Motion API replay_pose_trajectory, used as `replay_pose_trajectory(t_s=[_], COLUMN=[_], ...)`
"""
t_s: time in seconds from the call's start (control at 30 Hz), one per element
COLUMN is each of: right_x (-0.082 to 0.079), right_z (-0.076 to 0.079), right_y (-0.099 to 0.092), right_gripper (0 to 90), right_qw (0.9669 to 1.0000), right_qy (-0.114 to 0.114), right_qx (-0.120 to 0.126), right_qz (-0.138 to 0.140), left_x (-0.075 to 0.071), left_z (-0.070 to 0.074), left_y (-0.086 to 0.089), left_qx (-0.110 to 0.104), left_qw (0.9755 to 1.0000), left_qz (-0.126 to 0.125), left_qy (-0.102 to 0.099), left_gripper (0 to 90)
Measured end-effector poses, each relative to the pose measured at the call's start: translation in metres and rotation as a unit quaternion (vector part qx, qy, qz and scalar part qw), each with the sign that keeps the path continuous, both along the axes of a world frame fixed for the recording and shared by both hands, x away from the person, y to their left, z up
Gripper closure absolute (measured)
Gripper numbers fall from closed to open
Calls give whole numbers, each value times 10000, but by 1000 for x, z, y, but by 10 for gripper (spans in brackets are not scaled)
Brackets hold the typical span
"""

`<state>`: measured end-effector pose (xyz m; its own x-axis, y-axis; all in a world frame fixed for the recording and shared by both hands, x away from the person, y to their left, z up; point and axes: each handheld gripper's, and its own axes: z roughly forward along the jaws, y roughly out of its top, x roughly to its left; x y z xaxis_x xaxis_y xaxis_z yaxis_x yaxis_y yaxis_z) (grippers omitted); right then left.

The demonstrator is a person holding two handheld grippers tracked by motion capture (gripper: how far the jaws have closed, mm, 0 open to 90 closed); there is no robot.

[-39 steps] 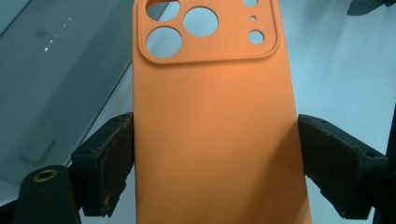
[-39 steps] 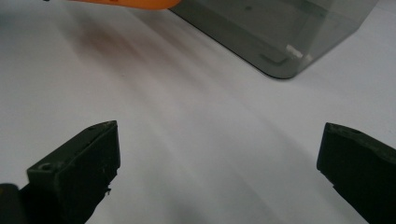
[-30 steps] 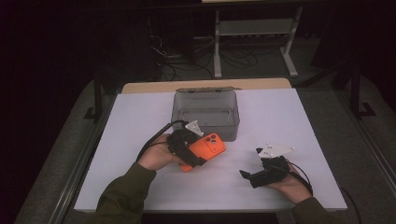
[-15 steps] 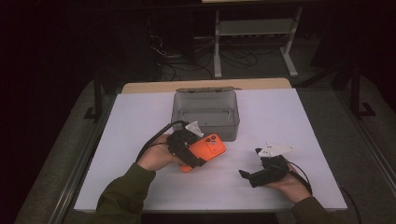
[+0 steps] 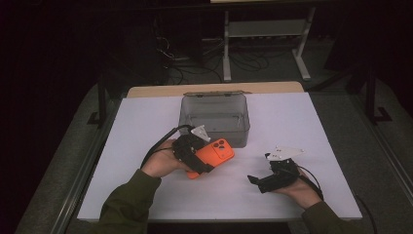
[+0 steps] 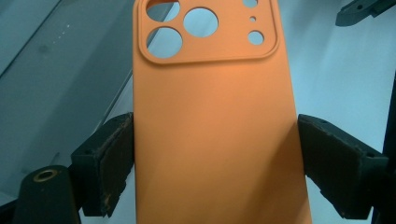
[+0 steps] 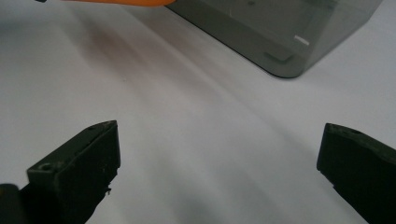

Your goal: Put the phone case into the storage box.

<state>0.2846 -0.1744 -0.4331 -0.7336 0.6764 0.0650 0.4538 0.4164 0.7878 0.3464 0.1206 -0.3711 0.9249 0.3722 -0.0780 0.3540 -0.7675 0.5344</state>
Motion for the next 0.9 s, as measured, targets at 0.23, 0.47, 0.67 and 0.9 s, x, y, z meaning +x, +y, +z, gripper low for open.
replay_pose_trajectory(t_s=[0.23,0.47,0.67,0.9], right_x=[8,13,19,24], right_z=[1,2,3,3], right_y=[6,14,22,30], right_gripper=[0,0,0,0], right_qw=[10000,9999,9998,9997], right_qy=[-87,-121,-185,-198], right_qx=[-35,-39,-46,-47], right_qz=[-8,53,109,130], left_x=[-1,-3,-2,-2], left_z=[1,1,1,1], left_y=[0,0,0,0], left_qx=[7,18,11,2], left_qw=[10000,10000,10000,10000], left_qz=[0,-13,-11,-12], left_qy=[-9,-28,-30,-26], left_gripper=[145,145,145,145])
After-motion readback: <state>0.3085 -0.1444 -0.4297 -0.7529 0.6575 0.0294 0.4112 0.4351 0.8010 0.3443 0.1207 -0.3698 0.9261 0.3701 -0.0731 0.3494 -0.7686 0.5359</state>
